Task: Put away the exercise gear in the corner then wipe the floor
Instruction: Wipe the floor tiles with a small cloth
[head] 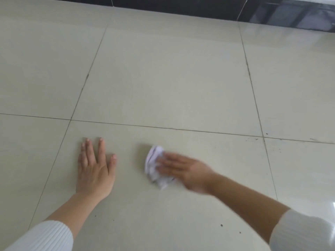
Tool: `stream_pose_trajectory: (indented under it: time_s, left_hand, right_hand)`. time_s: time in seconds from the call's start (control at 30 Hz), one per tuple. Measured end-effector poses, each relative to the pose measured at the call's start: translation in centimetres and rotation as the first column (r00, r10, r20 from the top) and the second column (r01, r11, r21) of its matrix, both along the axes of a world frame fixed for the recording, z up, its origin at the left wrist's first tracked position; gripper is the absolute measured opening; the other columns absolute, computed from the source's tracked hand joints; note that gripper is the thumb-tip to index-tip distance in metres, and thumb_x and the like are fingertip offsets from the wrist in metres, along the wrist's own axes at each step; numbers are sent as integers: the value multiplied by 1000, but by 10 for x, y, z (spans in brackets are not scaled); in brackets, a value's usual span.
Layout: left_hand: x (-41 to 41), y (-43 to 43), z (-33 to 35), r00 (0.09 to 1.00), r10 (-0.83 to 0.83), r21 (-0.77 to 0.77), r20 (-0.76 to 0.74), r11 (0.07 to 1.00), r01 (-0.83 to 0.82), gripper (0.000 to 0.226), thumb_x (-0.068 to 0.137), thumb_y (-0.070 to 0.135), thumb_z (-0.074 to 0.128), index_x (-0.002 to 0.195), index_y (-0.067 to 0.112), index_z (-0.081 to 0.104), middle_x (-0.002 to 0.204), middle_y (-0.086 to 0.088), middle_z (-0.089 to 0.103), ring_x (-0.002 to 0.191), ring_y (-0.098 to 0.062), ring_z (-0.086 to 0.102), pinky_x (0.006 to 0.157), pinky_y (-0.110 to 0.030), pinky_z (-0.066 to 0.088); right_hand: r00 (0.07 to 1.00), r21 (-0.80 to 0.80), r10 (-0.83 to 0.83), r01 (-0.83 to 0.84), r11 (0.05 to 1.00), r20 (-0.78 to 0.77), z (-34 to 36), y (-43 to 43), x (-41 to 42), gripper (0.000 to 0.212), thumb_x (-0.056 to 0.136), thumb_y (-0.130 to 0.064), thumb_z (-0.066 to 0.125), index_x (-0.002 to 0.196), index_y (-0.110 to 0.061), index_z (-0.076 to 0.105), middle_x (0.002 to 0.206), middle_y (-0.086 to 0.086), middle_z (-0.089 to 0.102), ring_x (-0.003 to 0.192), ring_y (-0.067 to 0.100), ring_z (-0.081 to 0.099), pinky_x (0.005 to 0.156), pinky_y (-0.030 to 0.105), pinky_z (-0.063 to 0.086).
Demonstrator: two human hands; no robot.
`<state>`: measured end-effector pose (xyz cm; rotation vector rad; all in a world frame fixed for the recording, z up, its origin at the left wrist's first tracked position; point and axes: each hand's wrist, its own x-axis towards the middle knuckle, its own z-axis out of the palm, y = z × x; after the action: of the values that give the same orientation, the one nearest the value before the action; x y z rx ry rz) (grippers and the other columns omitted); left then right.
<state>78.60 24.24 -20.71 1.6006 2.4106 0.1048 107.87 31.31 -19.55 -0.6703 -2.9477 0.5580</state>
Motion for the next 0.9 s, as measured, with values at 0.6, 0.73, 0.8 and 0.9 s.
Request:
stream_pose_trajectory:
  time_s: [0.6,0.73,0.8,0.9]
  left_hand:
    - [-24,12,8,999,-36,190,-10,981,37,46,95,31,28,129,13,53,130,-18,52,113,-39,48,93,-47,37]
    - [-25,13,6,997,78,161,-16,984,-74,56,94,26,51,144,7,35,146,-23,33,128,-43,34,106,-53,31]
    - [-32,11,2,996,88,85,-4,993,-88,67,97,42,40,151,7,20,157,-20,14,143,-36,15,117,-47,16]
    - [-44,9,-1,998,53,80,24,995,-55,73,91,50,20,152,9,18,160,-14,9,148,-24,4,120,-36,4]
  right_hand:
    - [996,-119,-76,70,990,-52,1,-56,-120,62,74,-7,34,132,-10,57,140,8,52,135,30,41,116,38,27]
    - [983,-118,181,-179,977,5,4,-27,-90,63,72,5,58,134,-10,55,144,7,48,138,27,37,117,24,5]
    - [1000,-86,23,-25,996,-16,2,9,-68,62,71,1,43,131,-10,58,140,7,52,132,29,45,115,24,14]
    - [889,-27,-453,452,891,-71,3,66,-33,67,74,1,29,135,-11,53,143,10,48,133,31,43,113,36,32]
